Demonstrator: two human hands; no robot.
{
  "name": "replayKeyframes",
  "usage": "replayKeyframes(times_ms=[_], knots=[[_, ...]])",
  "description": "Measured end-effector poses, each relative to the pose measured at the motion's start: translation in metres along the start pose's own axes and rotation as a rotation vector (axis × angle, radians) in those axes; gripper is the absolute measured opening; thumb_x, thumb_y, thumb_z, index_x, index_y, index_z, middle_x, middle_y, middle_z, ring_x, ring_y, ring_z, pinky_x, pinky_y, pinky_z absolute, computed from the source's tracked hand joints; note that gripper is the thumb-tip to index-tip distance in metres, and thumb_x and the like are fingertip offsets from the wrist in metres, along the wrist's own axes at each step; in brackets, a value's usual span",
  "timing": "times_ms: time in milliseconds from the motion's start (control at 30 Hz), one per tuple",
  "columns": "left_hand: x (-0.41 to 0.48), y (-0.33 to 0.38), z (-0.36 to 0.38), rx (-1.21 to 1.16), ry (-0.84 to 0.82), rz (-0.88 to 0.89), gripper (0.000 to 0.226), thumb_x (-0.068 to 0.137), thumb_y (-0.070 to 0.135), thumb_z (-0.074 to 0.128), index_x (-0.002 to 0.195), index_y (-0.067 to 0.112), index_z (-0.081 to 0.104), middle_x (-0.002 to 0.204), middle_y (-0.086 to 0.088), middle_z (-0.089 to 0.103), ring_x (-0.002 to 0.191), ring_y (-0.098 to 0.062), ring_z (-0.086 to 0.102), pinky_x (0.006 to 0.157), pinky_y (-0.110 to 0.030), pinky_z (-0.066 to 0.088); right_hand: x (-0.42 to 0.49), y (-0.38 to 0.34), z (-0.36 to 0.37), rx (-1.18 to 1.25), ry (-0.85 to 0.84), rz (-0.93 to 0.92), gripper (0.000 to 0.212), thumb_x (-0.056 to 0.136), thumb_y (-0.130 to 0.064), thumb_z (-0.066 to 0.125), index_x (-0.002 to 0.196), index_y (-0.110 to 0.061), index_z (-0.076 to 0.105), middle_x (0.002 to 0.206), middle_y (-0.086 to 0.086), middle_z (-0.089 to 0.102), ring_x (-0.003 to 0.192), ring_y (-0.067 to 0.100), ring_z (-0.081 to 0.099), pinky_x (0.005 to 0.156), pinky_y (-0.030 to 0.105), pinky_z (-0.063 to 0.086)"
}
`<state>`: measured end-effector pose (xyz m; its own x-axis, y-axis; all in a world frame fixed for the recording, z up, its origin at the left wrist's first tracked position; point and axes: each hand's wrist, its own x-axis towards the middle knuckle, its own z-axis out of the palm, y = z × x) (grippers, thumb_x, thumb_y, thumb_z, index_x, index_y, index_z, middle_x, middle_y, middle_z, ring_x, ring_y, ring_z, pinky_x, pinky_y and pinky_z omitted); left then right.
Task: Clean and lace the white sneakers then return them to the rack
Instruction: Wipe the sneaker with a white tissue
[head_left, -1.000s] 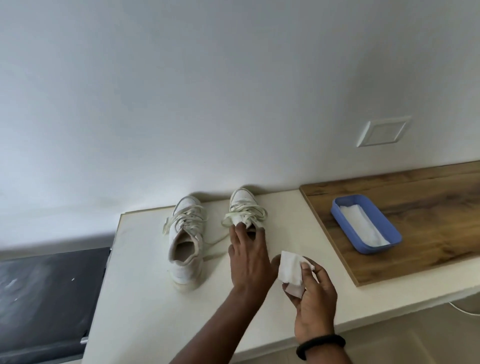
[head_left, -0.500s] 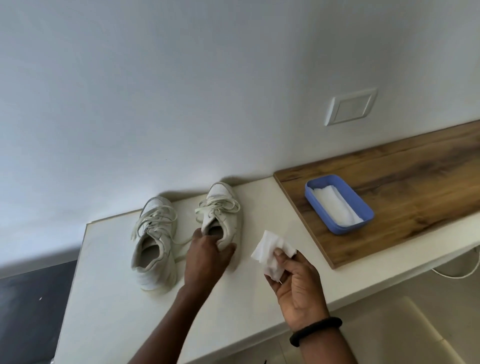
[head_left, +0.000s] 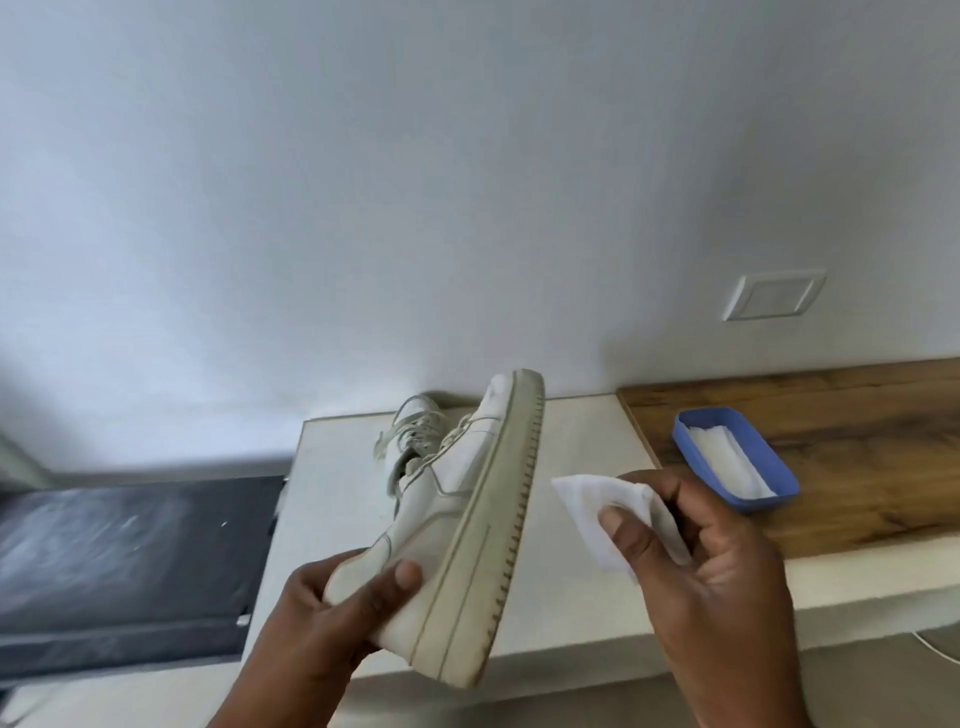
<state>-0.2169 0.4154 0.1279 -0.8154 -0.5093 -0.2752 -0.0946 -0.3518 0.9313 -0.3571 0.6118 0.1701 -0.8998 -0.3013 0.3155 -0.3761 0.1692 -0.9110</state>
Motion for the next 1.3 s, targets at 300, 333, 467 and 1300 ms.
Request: replayKeyframes(times_ms=[300, 333, 467, 1300], knots=[[-0.079, 0.016, -0.014, 0.054, -0.101, 0.26, 0.058, 0.061, 0.051, 0.088, 0.108, 0.018, 0.079, 0.104, -0.011, 0.078, 0.095, -0.014, 0.073, 0.078, -0.018, 0.054, -0.058, -0.066, 0.029, -0.484, -0.21, -0.696, 0.021, 0.082, -0.007, 0.063, 0.096, -0.015, 0.077, 0.098, -0.003, 0.064, 0.092, 0.014, 0.059, 0.078, 0.025, 0.051], [-0.082, 0.017, -0.016, 0.043, -0.094, 0.275, 0.06, 0.064, 0.052, 0.087, 0.11, 0.016, 0.078, 0.108, -0.01, 0.077, 0.099, -0.015, 0.072, 0.081, -0.019, 0.055, -0.064, -0.069, 0.029, -0.509, -0.262, -0.701, 0.023, 0.085, -0.011, 0.064, 0.103, -0.015, 0.077, 0.103, -0.004, 0.063, 0.096, 0.014, 0.058, 0.081, 0.027, 0.052], [-0.089, 0.018, -0.022, 0.004, -0.061, 0.299, 0.06, 0.069, 0.054, 0.084, 0.114, 0.016, 0.076, 0.114, -0.011, 0.075, 0.106, -0.021, 0.071, 0.087, -0.024, 0.054, -0.075, -0.083, 0.02, -0.515, -0.373, -0.669, 0.033, 0.096, -0.031, 0.056, 0.121, -0.015, 0.073, 0.12, -0.007, 0.06, 0.112, 0.013, 0.056, 0.092, 0.027, 0.05], [-0.144, 0.019, -0.014, 0.009, -0.026, 0.351, 0.034, 0.071, 0.041, 0.073, 0.097, 0.021, 0.081, 0.1, -0.012, 0.077, 0.09, -0.011, 0.072, 0.075, -0.015, 0.053, -0.107, -0.105, -0.002, -0.479, -0.407, -0.723, 0.014, 0.088, -0.014, 0.07, 0.096, -0.023, 0.076, 0.097, -0.008, 0.063, 0.086, 0.014, 0.061, 0.074, 0.025, 0.051]])
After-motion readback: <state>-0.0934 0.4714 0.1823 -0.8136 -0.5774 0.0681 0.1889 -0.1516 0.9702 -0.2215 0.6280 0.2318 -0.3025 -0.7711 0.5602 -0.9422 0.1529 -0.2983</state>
